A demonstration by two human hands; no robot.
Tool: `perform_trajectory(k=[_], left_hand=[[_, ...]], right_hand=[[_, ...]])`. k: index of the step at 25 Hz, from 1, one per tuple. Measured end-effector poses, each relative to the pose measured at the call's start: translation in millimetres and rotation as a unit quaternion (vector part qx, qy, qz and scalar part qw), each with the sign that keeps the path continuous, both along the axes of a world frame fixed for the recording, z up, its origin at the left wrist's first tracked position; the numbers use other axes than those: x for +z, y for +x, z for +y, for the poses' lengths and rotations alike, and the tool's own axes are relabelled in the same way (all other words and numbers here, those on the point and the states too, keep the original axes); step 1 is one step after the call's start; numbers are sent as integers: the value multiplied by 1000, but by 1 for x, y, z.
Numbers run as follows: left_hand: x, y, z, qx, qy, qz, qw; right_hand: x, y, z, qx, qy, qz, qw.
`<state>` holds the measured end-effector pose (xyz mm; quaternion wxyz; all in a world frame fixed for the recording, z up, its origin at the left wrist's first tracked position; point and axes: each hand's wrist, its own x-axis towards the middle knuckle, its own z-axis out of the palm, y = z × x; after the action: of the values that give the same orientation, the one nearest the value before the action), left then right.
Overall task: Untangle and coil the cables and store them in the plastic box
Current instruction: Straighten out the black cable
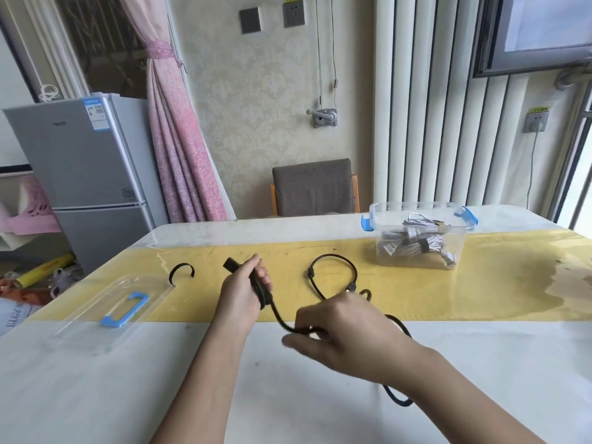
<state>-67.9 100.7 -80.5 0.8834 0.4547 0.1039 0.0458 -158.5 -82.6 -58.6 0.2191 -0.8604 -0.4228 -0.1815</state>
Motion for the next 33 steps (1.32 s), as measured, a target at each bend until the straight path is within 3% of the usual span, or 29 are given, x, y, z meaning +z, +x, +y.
perform_trajectory(k=[3, 6, 8, 10, 13, 16, 20, 22, 26, 29, 33], left_hand=[[6, -4, 16, -5, -117, -51, 992], [12, -10, 25, -53, -203, -119, 971], [13, -12, 29, -138, -248, -135, 949], [13, -17, 28, -286, -263, -136, 911], [17, -35, 26, -411, -122, -188, 884], [15, -48, 16, -534, 15, -249, 808], [14, -47, 18, -651, 108, -199, 724], [15, -48, 18, -646, 195, -164, 720], [13, -50, -2, -541, 397, -105, 734], [5, -42, -14, -413, 432, -58, 800], [-7, -33, -21, -290, 484, -38, 825]], right_hand=[[-6, 0, 5, 2, -73, 58, 996], [-6, 11, -3, -53, -104, 185, 976], [-10, 20, -11, -80, -105, 262, 956], [-13, 28, -19, -95, -99, 324, 936], [-15, 40, -31, -116, -84, 348, 926], [-13, 50, -43, -164, -45, 311, 935], [-7, 59, -63, -273, -26, 188, 943], [1, 60, -74, -318, 46, 183, 929], [7, 61, -82, -414, 195, 118, 881], [9, 55, -69, -408, 230, 83, 879], [13, 44, -54, -364, 257, 68, 892]])
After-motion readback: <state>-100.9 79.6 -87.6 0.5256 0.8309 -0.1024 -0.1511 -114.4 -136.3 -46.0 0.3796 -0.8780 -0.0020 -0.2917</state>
